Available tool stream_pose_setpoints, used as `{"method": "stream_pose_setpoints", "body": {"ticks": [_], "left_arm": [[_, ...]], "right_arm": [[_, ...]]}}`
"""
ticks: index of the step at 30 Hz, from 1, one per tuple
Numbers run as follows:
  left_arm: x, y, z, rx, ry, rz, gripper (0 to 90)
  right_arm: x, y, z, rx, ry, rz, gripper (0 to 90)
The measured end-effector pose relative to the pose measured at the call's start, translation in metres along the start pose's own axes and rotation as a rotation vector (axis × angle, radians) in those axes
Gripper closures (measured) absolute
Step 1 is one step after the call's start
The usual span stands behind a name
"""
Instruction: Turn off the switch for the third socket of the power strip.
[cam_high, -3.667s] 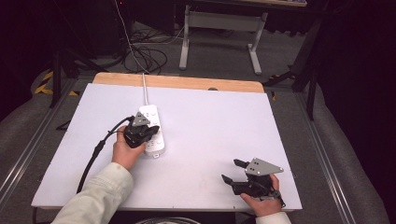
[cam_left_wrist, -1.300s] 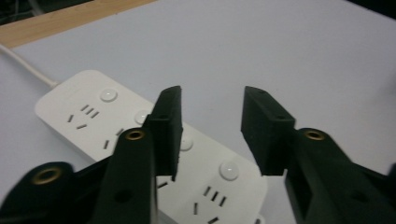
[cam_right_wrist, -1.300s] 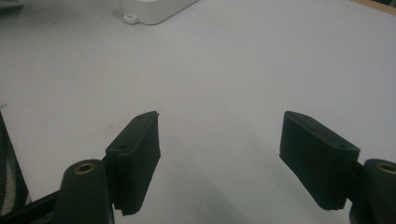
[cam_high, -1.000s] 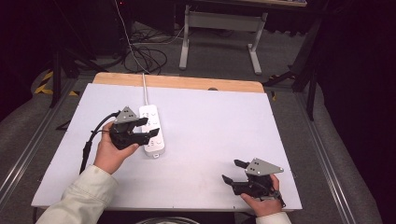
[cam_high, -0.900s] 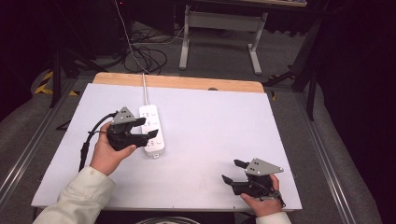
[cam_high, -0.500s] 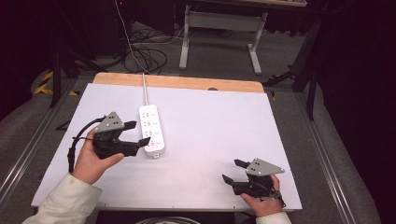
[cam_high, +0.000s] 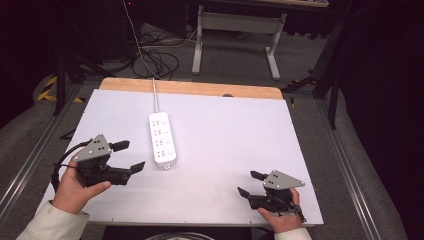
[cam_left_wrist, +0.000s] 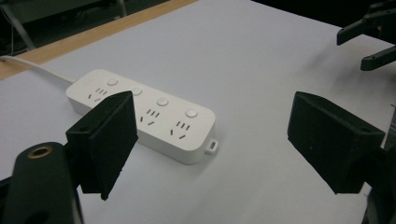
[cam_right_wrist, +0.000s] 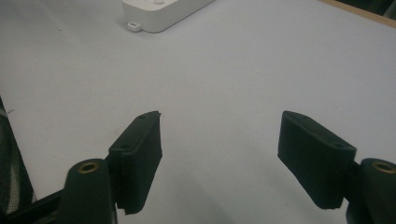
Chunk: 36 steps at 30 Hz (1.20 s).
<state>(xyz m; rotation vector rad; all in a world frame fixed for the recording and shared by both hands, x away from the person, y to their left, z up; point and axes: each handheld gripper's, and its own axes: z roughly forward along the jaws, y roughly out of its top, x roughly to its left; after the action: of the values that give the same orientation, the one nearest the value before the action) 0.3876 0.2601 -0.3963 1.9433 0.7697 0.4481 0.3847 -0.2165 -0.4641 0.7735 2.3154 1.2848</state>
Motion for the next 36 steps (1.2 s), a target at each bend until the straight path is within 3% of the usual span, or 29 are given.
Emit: {"method": "stream_pose_setpoints", "body": {"ticks": [10,19,33,36], "left_arm": [[0.004,-0.032,-0.003,0.034,0.018,0.007,14.5],[0.008,-0.059,-0.006,-0.014,0.019,-0.038,14.2],[0.007,-0.091,-0.012,-0.026,0.051,-0.038,14.2],[0.006,-0.103,-0.011,-0.004,0.065,-0.050,14.1]], "right_arm": [[-0.001,-0.001,0.000,0.001,0.007,0.005,30.9],[-0.002,-0.001,-0.001,0.003,0.013,0.006,30.9],[-0.003,-0.002,-0.002,0.003,0.011,0.011,30.8],[-0.003,-0.002,-0.002,0.005,0.009,0.011,30.8]]}}
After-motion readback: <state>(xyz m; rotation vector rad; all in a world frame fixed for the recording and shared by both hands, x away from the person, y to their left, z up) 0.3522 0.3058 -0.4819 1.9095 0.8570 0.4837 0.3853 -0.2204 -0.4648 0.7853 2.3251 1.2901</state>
